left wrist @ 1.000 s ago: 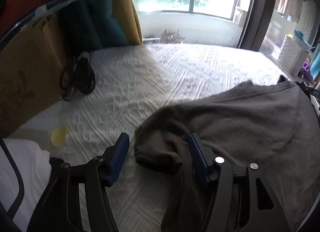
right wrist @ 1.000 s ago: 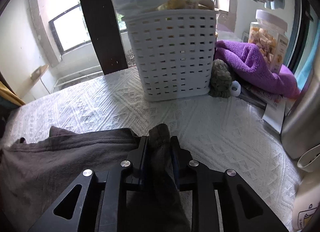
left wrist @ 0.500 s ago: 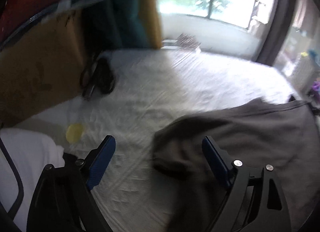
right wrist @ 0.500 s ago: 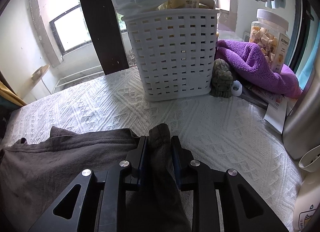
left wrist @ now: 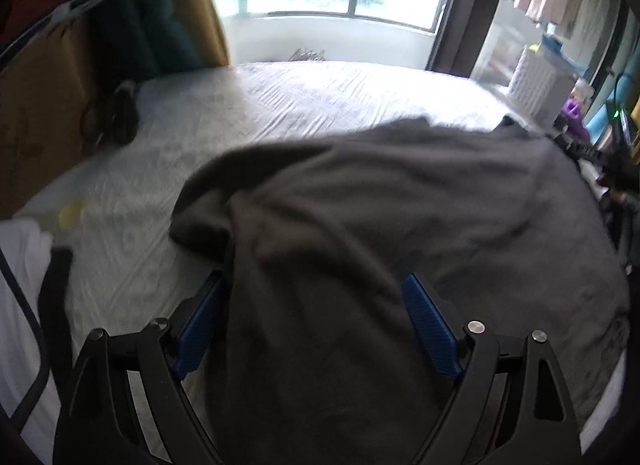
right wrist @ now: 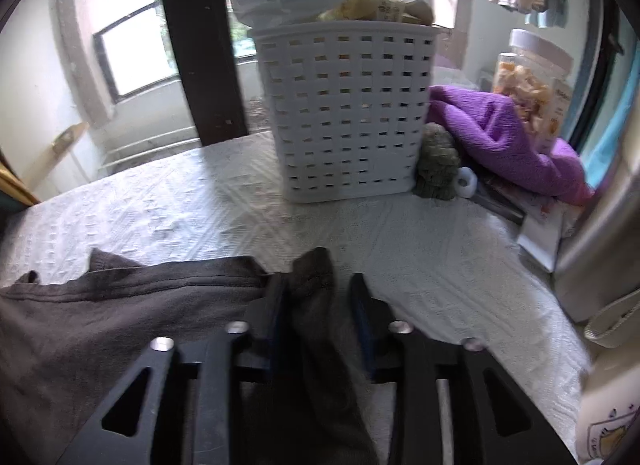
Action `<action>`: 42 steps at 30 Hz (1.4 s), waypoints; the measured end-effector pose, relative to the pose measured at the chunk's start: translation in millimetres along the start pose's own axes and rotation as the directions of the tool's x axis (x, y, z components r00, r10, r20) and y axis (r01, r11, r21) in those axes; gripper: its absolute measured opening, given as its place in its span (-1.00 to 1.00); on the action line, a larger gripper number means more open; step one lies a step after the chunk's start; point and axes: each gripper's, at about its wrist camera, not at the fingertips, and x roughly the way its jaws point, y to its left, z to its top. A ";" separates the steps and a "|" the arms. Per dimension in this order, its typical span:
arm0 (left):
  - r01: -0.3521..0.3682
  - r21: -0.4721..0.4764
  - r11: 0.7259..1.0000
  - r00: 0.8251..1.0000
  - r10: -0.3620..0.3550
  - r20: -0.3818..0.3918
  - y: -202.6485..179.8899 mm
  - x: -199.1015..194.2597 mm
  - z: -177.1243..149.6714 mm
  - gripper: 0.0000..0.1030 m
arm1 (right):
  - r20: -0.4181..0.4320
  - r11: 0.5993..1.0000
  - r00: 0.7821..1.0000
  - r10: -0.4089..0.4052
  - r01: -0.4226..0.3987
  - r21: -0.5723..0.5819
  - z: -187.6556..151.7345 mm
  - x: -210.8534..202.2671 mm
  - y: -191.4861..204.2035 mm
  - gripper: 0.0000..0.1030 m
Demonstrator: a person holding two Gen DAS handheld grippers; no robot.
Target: Fold small clothes
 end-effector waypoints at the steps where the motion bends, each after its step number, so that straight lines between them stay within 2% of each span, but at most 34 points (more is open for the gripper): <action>1: -0.009 0.020 1.000 1.000 0.009 0.005 -0.4 -1.5 -3.4 0.71 | -0.002 1.000 1.000 -0.010 0.010 0.008 0.2 0.6 -0.8 -0.04; 3: -0.062 0.022 0.998 0.998 0.062 0.003 3.6 -1.9 -4.9 0.74 | -0.003 1.000 1.000 0.007 -0.007 0.019 0.6 0.9 -2.1 -0.01; 5: -0.079 0.006 0.997 0.997 0.079 0.006 12.1 -2.8 -4.4 0.76 | -0.004 1.000 1.000 0.001 -0.001 0.013 0.9 0.8 -0.7 -0.01; 11: -0.055 -0.070 0.996 0.998 0.057 0.028 27.8 -20.1 -7.6 0.75 | -0.006 1.000 1.000 0.005 -0.005 0.008 3.5 2.1 -0.1 0.06; 12: -0.049 -0.067 0.997 0.998 0.052 0.042 28.7 -24.4 -8.8 0.75 | -0.005 1.000 1.000 0.012 -0.011 0.011 1.9 0.7 -2.1 0.25; 13: -0.041 -0.067 0.997 0.997 0.046 0.065 28.5 -33.6 -11.4 0.75 | -0.005 1.000 1.000 0.007 -0.007 0.010 1.3 -1.1 -2.6 0.57; 14: -0.037 -0.073 0.997 0.997 0.042 0.072 30.2 -37.7 -13.3 0.75 | 0.002 1.000 1.000 -0.016 0.016 0.010 -0.3 -5.5 -1.9 0.69; 15: -0.019 -0.091 0.996 0.996 0.026 0.080 30.8 -45.7 -16.9 0.75 | 0.023 1.000 0.999 -0.025 0.025 0.012 -3.1 -14.6 -1.3 0.70; 17: 0.015 -0.106 0.994 0.996 -0.005 0.092 31.9 -54.5 -24.1 0.75 | 0.048 1.000 0.999 0.015 -0.015 -0.004 -10.4 -33.2 1.9 0.70; 20: 0.035 -0.116 0.993 0.995 -0.023 0.100 19.8 -60.0 -32.5 0.75 | 0.075 0.998 0.997 0.002 0.003 -0.063 -24.2 -62.3 12.4 0.70; 22: 0.058 -0.129 0.990 0.995 -0.047 0.090 13.5 -64.2 -44.7 0.75 | 0.107 0.999 0.994 0.003 0.003 -0.052 -34.7 -86.7 14.2 0.70; 25: 0.087 -0.135 0.987 0.995 -0.078 0.066 4.2 -67.7 -66.7 0.75 | 0.102 0.996 0.993 0.052 -0.044 -0.071 -50.5 -110.7 22.1 0.70; 27: 0.083 -0.133 0.988 0.996 -0.077 0.049 1.0 -68.6 -80.9 0.75 | 0.098 0.992 0.993 0.067 -0.056 -0.116 -65.5 -126.1 33.1 0.70; 29: 0.067 -0.136 0.988 0.998 -0.065 0.024 1.7 -66.4 -90.4 0.75 | 0.069 0.987 0.993 0.094 -0.084 -0.138 -79.3 -134.7 40.5 0.70; 32: 0.038 -0.111 0.993 0.999 -0.035 0.029 -0.9 -68.7 -100.4 0.75 | 0.004 0.978 0.992 0.127 -0.125 -0.168 -104.0 -139.3 50.0 0.70; 36: -0.003 -0.084 0.996 1.000 0.005 0.024 -3.2 -70.2 -104.4 0.74 | -0.052 0.974 0.993 0.105 -0.113 -0.196 -129.4 -132.4 54.8 0.70; 39: -0.035 -0.008 0.999 0.999 0.035 0.030 -8.1 -70.0 -109.4 0.67 | -0.084 0.978 0.995 0.051 -0.066 -0.196 -145.3 -122.9 46.0 0.70; 42: -0.029 -0.012 1.000 0.999 0.029 0.040 -2.4 -71.4 -111.0 0.58 | -0.087 0.983 0.995 0.040 -0.055 -0.173 -149.6 -121.4 35.1 0.73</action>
